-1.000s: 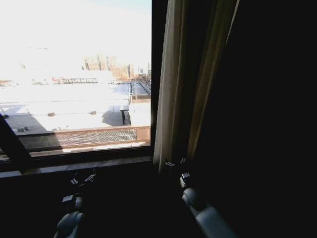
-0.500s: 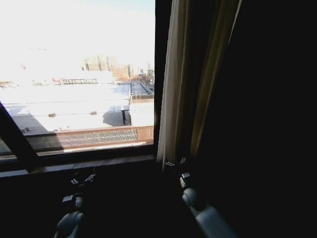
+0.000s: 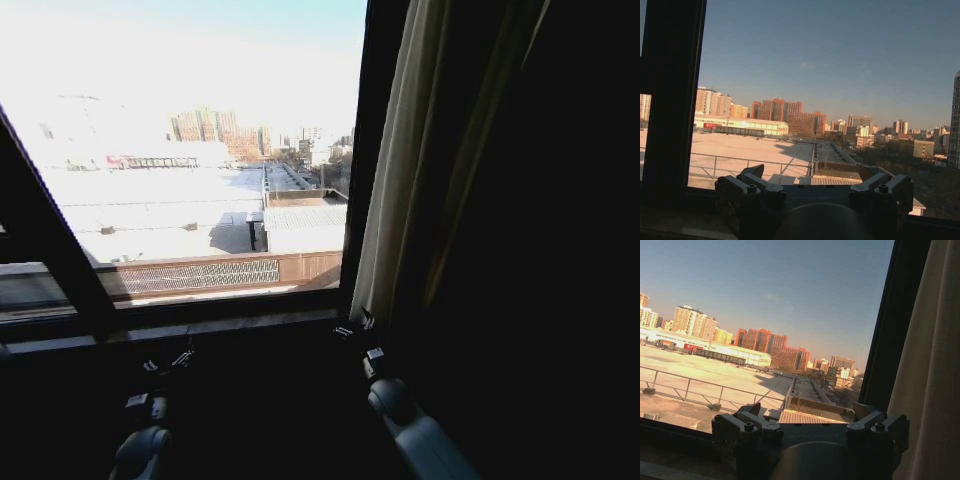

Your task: Open the curtains by pulling them apart, changing their state from closed to fully open.

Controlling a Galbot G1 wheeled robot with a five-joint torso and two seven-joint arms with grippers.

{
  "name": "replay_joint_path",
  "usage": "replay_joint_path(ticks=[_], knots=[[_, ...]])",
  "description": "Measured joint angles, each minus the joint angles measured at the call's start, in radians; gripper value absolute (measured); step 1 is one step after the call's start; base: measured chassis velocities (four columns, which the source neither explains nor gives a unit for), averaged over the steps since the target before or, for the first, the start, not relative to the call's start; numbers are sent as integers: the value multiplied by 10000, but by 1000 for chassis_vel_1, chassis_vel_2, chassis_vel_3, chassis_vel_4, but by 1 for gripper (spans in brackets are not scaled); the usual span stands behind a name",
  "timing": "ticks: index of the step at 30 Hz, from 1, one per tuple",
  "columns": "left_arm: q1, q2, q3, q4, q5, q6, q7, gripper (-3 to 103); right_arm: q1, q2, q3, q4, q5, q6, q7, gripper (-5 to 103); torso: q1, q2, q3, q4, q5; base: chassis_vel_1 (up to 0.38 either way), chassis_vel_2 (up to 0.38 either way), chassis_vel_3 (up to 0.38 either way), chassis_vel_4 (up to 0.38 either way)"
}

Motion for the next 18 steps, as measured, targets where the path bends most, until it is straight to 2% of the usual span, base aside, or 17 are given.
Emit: replay_joint_path(ticks=[18], knots=[[0,0,0,0,0,0,0,100,0,-1,0,0,0,0,0,100,-1,-1,0,-1,1,394,326,-399,-315]])
